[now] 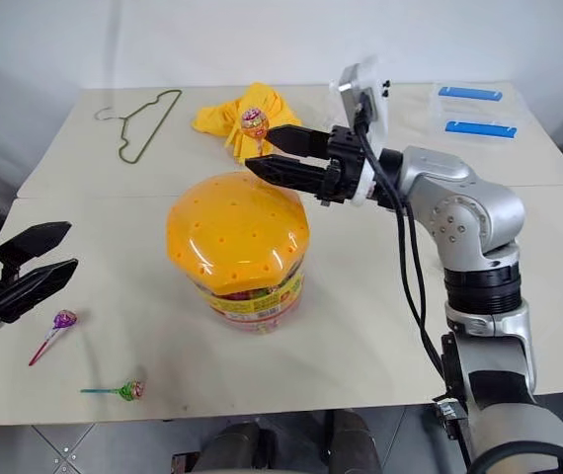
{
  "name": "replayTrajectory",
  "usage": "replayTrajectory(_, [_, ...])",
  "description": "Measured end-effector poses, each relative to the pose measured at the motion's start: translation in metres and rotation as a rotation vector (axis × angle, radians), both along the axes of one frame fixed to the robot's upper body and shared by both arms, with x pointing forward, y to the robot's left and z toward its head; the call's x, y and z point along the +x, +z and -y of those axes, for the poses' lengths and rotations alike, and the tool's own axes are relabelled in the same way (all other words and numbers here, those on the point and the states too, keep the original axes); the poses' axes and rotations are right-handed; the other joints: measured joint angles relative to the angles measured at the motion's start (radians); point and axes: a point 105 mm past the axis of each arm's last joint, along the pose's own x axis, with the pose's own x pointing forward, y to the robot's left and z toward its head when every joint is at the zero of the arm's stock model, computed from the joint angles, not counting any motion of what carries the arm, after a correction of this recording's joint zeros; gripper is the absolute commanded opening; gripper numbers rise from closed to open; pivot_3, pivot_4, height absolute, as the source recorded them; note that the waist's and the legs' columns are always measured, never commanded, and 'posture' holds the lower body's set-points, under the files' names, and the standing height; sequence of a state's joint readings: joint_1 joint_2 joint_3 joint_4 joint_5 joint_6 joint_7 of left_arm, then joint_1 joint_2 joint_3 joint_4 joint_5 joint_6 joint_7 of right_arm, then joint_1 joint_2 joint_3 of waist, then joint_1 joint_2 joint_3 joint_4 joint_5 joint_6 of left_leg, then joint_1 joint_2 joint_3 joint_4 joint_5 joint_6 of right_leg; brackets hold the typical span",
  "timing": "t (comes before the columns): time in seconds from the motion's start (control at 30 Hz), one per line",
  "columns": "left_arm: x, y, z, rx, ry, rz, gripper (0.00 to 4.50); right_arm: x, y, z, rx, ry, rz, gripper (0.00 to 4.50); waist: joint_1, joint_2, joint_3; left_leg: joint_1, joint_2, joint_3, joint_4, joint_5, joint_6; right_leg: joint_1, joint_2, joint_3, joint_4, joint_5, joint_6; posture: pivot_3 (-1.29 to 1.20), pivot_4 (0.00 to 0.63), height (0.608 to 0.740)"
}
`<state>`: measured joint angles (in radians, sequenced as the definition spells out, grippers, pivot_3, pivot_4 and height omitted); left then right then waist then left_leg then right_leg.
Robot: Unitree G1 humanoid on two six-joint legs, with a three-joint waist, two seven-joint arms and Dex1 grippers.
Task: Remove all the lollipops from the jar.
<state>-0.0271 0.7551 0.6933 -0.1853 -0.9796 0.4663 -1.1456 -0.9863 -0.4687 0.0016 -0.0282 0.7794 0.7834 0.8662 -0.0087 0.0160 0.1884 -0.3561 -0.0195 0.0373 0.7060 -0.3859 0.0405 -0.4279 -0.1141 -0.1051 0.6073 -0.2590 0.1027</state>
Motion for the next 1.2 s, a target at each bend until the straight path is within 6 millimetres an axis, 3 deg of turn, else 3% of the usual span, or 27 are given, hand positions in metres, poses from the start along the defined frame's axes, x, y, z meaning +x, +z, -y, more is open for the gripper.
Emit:
replayTrajectory(0.23, [0.001, 0.003, 0.005, 0.007, -0.018, 0.013, 3.56, 0.004, 0.0, -0.004, 0.02, 0.011, -0.01, 0.02, -0.005, 0.0, 0.0, 0.0, 0.0, 0.0, 0.0, 0.0, 0.0, 0.0, 0.0, 0.0, 0.0, 0.0, 0.0, 0.0, 0.15, 0.74])
replayTrajectory(0.33, [0.001, 0.01, 0.016, 0.016, -0.063, 0.046, 3.56, 0.004, 0.012, 0.005, 0.096, 0.03, 0.008, 0.02, -0.004, 0.0, 0.0, 0.0, -0.001, 0.0, 0.0, 0.0, 0.0, 0.0, 0.0, 0.0, 0.001, 0.0, 0.0, 0.0, 0.15, 0.74])
replayTrajectory(0.43, [0.004, 0.013, 0.024, 0.014, -0.102, 0.056, 3.56, 0.005, 0.04, 0.025, 0.228, 0.028, 0.049, 0.02, -0.005, 0.0, 0.0, 0.0, -0.001, 0.0, 0.0, 0.0, 0.0, 0.0, 0.001, -0.001, 0.001, 0.0, 0.0, 0.0, 0.15, 0.74])
replayTrajectory(0.53, [0.007, 0.016, 0.033, 0.02, -0.153, 0.066, 3.56, 0.003, 0.069, 0.055, 0.314, -0.029, 0.129, 0.02, -0.005, 0.0, 0.0, 0.0, -0.001, -0.001, 0.0, 0.0, 0.0, 0.0, 0.001, -0.001, 0.001, 0.0, 0.0, 0.0, 0.15, 0.74])
replayTrajectory(0.6, [0.008, 0.014, 0.037, 0.042, -0.181, 0.059, 3.56, 0.007, 0.067, 0.084, 0.222, -0.156, 0.171, 0.02, 0.001, 0.0, 0.0, 0.0, -0.002, 0.0, 0.0, 0.0, 0.001, 0.0, 0.001, -0.001, 0.0, 0.0, 0.0, 0.0, 0.15, 0.74])
replayTrajectory(0.7, [0.007, 0.01, 0.04, 0.131, -0.216, 0.05, 3.56, 0.023, 0.028, 0.149, -0.107, -0.456, 0.176, 0.02, 0.012, -0.001, 0.0, -0.001, -0.003, 0.001, -0.001, -0.001, 0.003, 0.001, 0.001, -0.001, -0.002, 0.0, 0.0, 0.0, 0.15, 0.74])
replayTrajectory(0.77, [0.005, 0.001, 0.04, 0.214, -0.246, 0.029, 3.56, 0.025, -0.022, 0.202, -0.368, -0.627, 0.08, 0.02, 0.013, -0.001, 0.0, 0.0, -0.003, 0.003, -0.003, -0.001, 0.003, 0.001, 0.001, -0.002, -0.004, 0.0, 0.001, 0.0, 0.15, 0.74])
replayTrajectory(0.83, [0.005, -0.008, 0.039, 0.251, -0.274, 0.006, 3.56, 0.014, -0.079, 0.245, -0.586, -0.708, -0.048, 0.02, 0.01, -0.001, 0.0, 0.0, -0.003, 0.007, -0.004, 0.0, 0.004, 0.001, 0.001, -0.003, -0.006, 0.001, 0.002, 0.0, 0.15, 0.74])
replayTrajectory(0.93, [0.006, -0.018, 0.041, 0.281, -0.314, -0.009, 3.56, -0.004, -0.132, 0.265, -0.715, -0.691, -0.159, 0.02, -0.002, 0.002, 0.002, 0.003, 0.001, 0.016, -0.005, 0.0, 0.004, 0.0, 0.001, -0.005, -0.004, 0.001, 0.003, 0.0, 0.15, 0.74])
replayTrajectory(1.07, [0.0, -0.02, 0.042, 0.32, -0.358, -0.001, 3.56, -0.025, -0.165, 0.28, -0.807, -0.688, -0.169, 0.02, -0.016, 0.002, 0.002, 0.006, 0.003, 0.017, -0.005, 0.001, 0.002, 0.001, 0.0, -0.003, -0.001, 0.001, 0.002, 0.0, 0.15, 0.74])
replayTrajectory(1.2, [-0.01, -0.023, 0.04, 0.349, -0.382, -0.017, 3.56, -0.031, -0.176, 0.279, -0.784, -0.682, -0.172, 1.03, -0.019, 0.002, 0.002, 0.006, 0.003, 0.017, -0.005, 0.0, 0.001, 0.001, 0.0, -0.002, -0.002, 0.001, 0.002, 0.0, 0.15, 0.74])
